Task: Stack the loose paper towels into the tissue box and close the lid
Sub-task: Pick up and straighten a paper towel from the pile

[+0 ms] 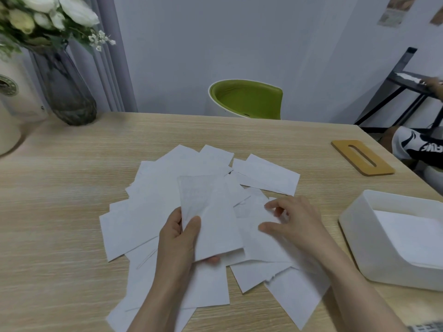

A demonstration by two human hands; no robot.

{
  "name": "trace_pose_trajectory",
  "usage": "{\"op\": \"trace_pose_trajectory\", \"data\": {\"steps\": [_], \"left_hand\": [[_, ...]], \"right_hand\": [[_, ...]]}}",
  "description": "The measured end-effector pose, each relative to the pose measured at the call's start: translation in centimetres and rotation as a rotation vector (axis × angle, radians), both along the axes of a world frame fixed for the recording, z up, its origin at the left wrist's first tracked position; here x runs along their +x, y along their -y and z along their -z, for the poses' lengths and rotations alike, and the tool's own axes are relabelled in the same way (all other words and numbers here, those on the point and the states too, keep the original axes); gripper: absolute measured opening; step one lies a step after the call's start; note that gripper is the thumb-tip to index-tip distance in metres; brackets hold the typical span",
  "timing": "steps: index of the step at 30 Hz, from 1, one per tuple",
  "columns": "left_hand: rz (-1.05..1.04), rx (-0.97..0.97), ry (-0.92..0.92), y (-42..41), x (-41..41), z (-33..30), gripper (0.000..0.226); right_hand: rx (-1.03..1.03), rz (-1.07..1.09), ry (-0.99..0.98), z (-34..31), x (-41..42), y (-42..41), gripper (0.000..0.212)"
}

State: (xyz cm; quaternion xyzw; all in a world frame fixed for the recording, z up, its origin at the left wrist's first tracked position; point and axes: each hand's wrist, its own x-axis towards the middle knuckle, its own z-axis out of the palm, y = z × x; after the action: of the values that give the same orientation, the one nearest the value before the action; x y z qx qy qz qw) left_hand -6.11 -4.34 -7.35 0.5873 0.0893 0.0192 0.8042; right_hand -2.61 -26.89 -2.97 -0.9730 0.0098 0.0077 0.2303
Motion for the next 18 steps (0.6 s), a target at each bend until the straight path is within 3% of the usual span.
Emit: {"op": "trace_pose_trajectory", "data": {"steps": [10, 14, 18], "left_hand": [[-0.014, -0.016, -0.016, 0.0, 0.0, 0.1, 0.013], [-0.018, -0.009, -0.016, 0.0, 0.0, 0.0, 0.015], [-0.020, -0.010, -0.019, 0.0, 0.1, 0.0, 0.016]], "right_hand": [[-0.018, -0.064, 0.007, 0.2, -0.1, -0.2, 0.022], [-0.032, 0.030, 0.067, -0.6, -0.5, 0.7, 0.020], [0.127, 0.213, 0.073, -0.9, -2.0, 2.9, 0.016]]}}
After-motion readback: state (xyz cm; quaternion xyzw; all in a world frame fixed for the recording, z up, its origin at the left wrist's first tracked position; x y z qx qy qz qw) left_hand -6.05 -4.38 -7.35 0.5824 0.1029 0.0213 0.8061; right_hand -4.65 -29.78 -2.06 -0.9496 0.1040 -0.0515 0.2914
